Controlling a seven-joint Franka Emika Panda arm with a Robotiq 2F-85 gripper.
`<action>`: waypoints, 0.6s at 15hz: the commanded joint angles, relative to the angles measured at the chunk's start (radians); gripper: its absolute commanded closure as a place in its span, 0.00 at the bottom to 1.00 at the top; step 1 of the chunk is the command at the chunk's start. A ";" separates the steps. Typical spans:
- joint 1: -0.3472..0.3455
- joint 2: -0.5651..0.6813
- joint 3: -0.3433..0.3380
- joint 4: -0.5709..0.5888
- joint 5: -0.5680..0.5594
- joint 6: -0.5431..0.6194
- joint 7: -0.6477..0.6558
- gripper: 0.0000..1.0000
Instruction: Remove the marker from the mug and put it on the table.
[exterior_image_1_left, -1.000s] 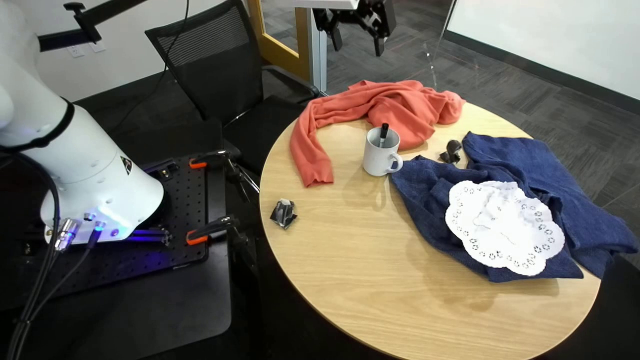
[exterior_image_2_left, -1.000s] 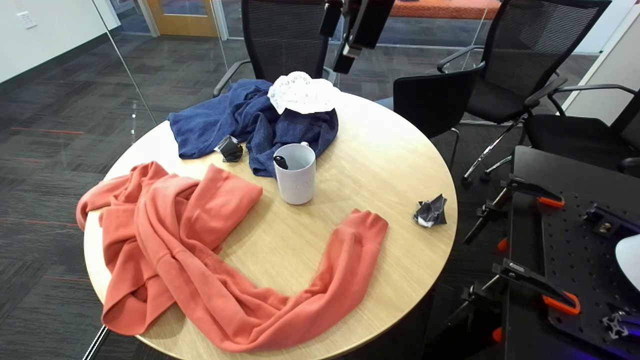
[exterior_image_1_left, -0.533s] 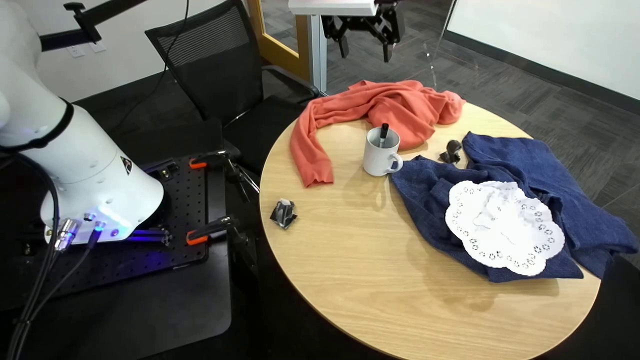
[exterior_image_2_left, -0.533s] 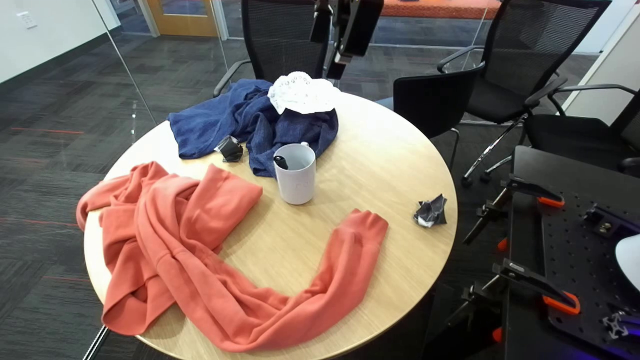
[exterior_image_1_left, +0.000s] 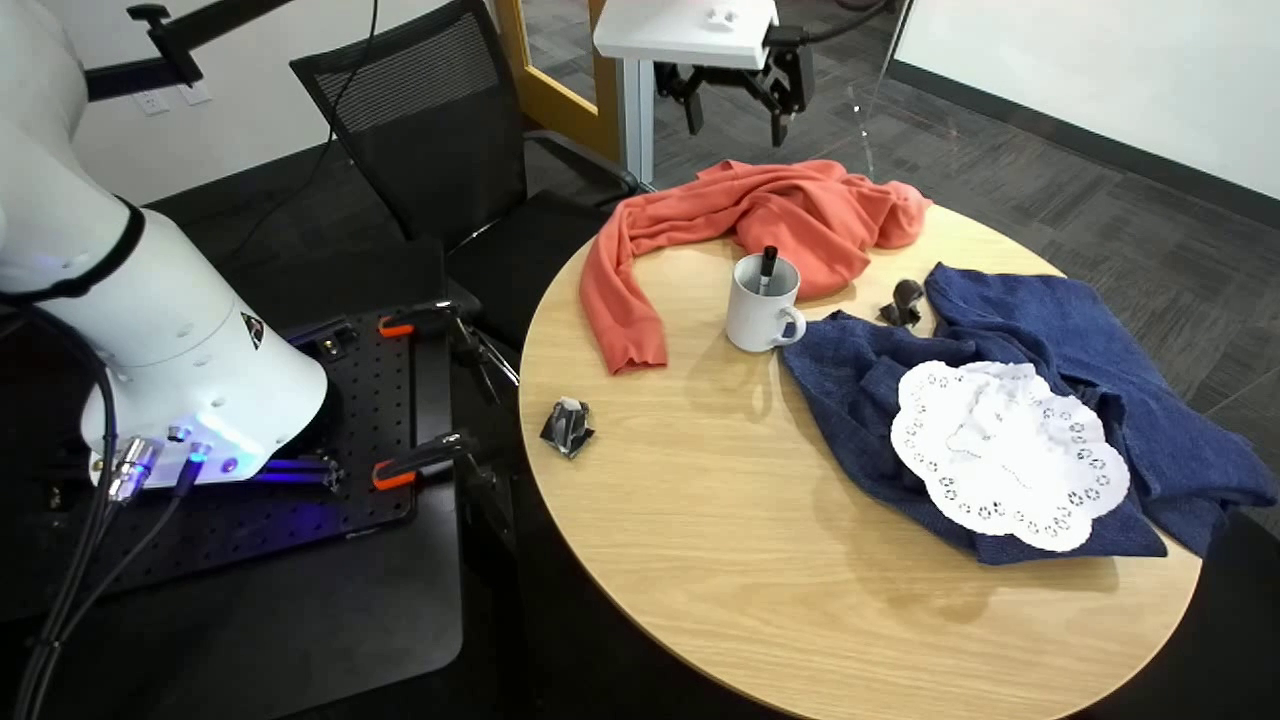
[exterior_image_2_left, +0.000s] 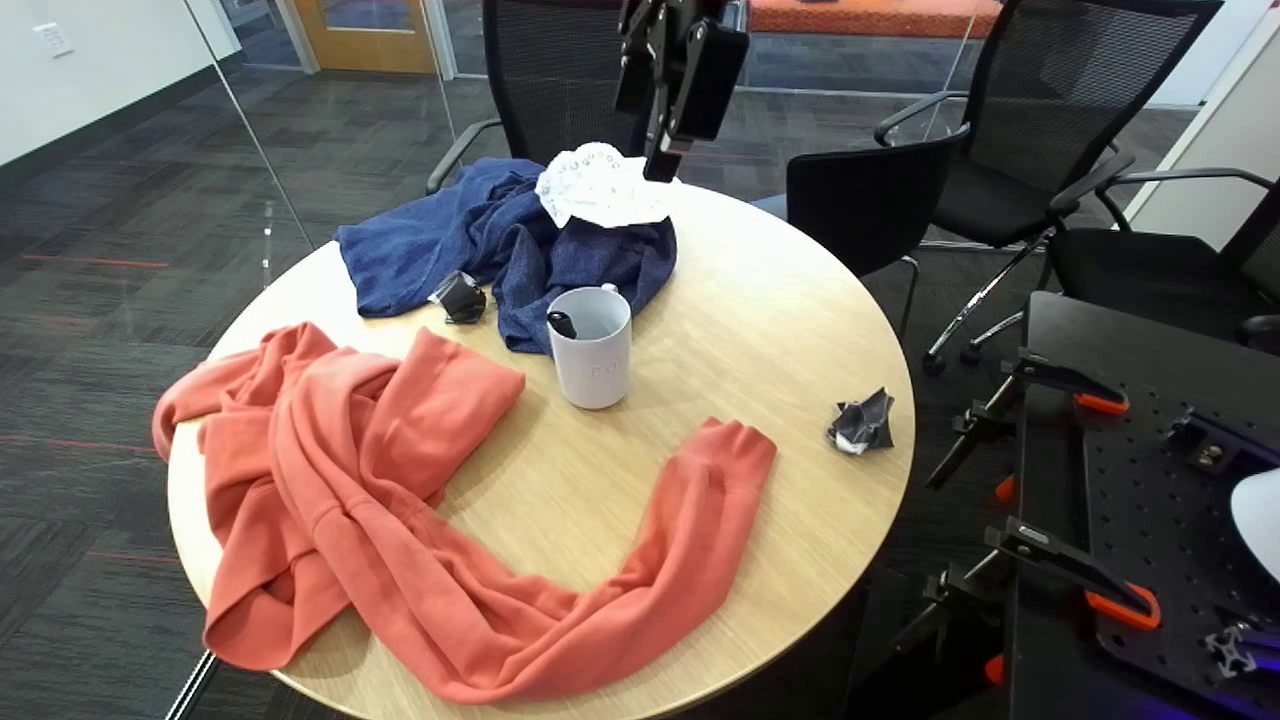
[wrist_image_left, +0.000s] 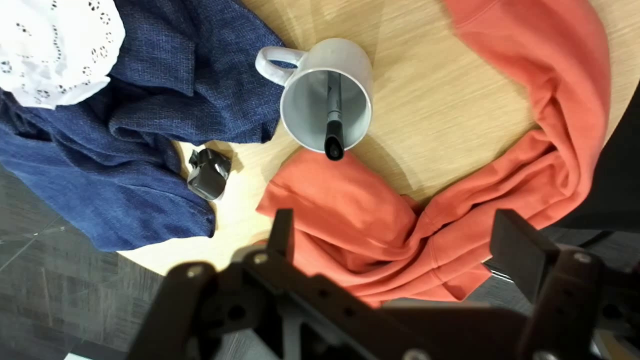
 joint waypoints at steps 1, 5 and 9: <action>-0.060 0.104 0.043 0.073 0.076 0.006 -0.129 0.00; -0.129 0.200 0.102 0.136 0.138 0.004 -0.245 0.00; -0.198 0.288 0.173 0.188 0.174 0.015 -0.336 0.00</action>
